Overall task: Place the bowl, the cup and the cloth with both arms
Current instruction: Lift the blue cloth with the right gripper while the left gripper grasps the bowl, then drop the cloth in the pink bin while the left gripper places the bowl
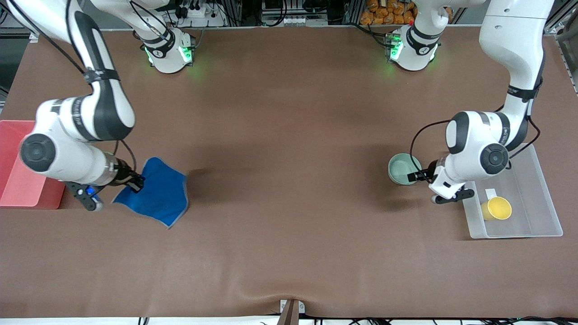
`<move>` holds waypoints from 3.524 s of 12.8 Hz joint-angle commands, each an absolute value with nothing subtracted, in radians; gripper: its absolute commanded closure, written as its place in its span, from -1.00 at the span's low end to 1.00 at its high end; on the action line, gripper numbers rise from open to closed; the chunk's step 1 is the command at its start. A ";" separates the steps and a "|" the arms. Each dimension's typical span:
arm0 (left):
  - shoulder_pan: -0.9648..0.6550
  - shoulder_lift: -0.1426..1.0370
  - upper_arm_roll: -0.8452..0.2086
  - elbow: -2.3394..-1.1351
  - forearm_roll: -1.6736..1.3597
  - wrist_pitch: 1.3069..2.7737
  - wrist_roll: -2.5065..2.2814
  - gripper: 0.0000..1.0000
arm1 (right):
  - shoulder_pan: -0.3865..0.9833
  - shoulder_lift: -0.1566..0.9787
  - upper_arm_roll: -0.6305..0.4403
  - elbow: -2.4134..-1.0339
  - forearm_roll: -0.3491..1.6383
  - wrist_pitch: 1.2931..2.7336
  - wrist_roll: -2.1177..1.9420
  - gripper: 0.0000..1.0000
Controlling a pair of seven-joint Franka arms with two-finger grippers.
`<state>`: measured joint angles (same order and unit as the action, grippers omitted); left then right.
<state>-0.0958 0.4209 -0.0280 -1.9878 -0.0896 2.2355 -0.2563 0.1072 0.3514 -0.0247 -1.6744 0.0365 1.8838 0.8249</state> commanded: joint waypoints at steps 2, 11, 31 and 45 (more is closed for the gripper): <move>-0.087 0.376 -0.031 -2.117 -0.048 2.359 -0.282 -0.29 | 0.097 0.362 -0.006 -1.522 0.046 1.737 0.734 1.00; -0.075 0.376 -0.025 -2.032 -0.048 2.284 -0.270 1.00 | -0.021 0.149 -0.002 -1.508 0.049 1.594 0.312 1.00; 0.342 0.416 0.084 -1.836 -0.037 2.135 0.374 1.00 | -0.718 0.461 -0.155 -1.513 0.216 1.636 -1.099 1.00; 0.325 0.483 0.086 -1.836 0.002 2.255 0.433 -1.00 | -0.649 0.537 -0.156 -1.364 0.224 1.625 -1.102 -1.00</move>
